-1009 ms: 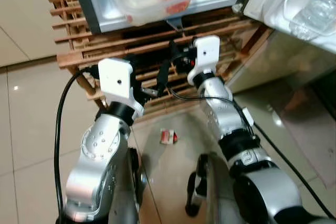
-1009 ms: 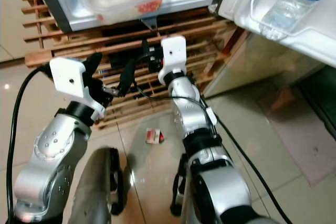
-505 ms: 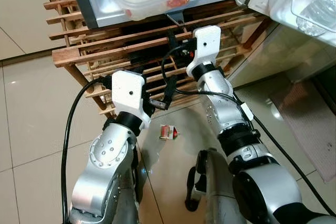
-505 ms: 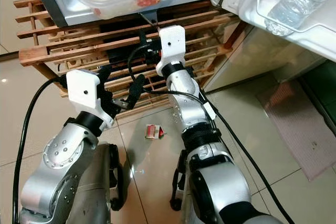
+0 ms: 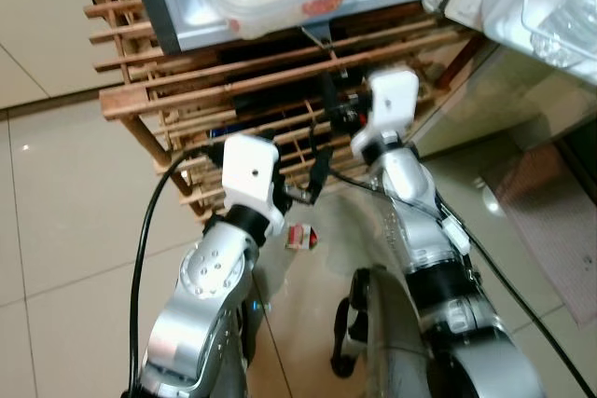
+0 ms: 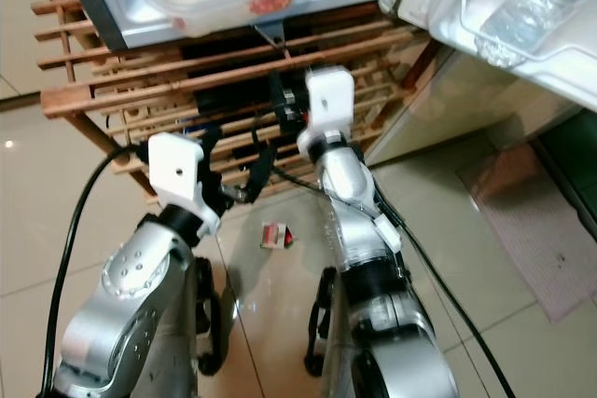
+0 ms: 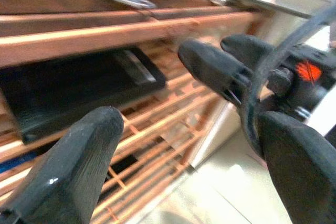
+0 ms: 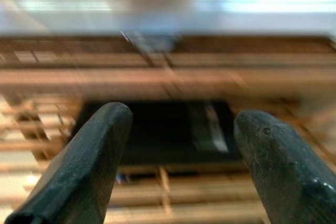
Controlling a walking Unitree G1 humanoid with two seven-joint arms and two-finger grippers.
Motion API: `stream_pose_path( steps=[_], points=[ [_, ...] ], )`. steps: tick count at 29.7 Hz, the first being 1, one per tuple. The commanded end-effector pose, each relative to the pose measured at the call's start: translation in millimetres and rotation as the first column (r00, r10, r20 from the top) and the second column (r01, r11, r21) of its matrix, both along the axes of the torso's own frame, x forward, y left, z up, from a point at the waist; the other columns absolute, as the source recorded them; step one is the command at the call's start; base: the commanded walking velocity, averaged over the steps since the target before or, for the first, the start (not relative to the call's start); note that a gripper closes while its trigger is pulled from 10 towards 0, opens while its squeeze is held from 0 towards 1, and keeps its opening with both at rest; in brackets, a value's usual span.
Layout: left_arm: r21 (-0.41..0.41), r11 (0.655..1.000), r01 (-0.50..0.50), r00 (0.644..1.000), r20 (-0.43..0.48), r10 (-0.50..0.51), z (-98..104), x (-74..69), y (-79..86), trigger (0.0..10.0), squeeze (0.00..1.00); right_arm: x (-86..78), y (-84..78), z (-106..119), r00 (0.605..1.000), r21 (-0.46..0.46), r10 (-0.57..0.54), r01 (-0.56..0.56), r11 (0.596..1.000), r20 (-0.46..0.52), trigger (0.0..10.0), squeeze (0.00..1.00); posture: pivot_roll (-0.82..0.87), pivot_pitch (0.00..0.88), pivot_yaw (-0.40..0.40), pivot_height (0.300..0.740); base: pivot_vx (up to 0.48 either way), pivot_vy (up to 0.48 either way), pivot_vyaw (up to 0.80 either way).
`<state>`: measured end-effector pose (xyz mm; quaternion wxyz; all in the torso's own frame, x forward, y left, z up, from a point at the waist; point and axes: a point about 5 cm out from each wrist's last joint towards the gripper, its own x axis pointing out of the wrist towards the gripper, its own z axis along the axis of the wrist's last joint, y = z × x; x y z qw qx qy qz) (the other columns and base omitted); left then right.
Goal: Restocking fridge
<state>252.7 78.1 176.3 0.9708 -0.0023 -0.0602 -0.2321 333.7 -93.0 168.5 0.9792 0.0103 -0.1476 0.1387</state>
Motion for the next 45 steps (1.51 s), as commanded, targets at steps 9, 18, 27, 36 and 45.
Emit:
stream_pose_path(
  steps=[9,18,27,36,45],
  points=[
    [0.064,0.986,-0.153,0.987,-0.042,0.155,-20,30.3,20.2,10.0,0.00,-40.8,-53.8,25,0.979,-0.017,-0.170,0.173,0.985,0.108,10.0,0.00,0.08,0.118,-0.038,0.619,0.000,0.000,0.00],
    [0.047,0.985,-0.168,0.980,0.118,0.162,19,68.8,5.9,10.0,0.00,-94.5,-83.1,-29,0.964,-0.142,-0.251,0.237,0.961,-0.088,10.0,0.00,0.03,0.107,-0.043,0.619,0.000,0.000,0.00],
    [0.074,0.966,-0.246,0.965,0.107,0.238,17,96.0,15.5,10.0,0.00,-119.8,-95.7,-59,0.932,-0.192,-0.266,0.222,0.956,-0.245,10.0,0.00,-0.01,0.147,-0.046,0.619,0.000,0.000,0.00],
    [0.059,0.994,-0.092,0.987,-0.123,0.099,-30,68.8,12.8,10.0,0.00,-97.9,-91.0,-53,0.937,-0.179,-0.262,0.223,0.958,-0.232,10.0,0.00,0.02,0.162,-0.043,0.619,0.000,0.000,0.00],
    [0.109,0.994,-0.006,0.982,-0.184,0.026,-39,37.4,15.8,10.0,0.00,-73.5,-90.9,-39,0.947,-0.190,-0.274,0.243,0.951,-0.164,10.0,0.00,0.04,0.160,-0.040,0.619,0.000,0.000,0.00]
  ],
)
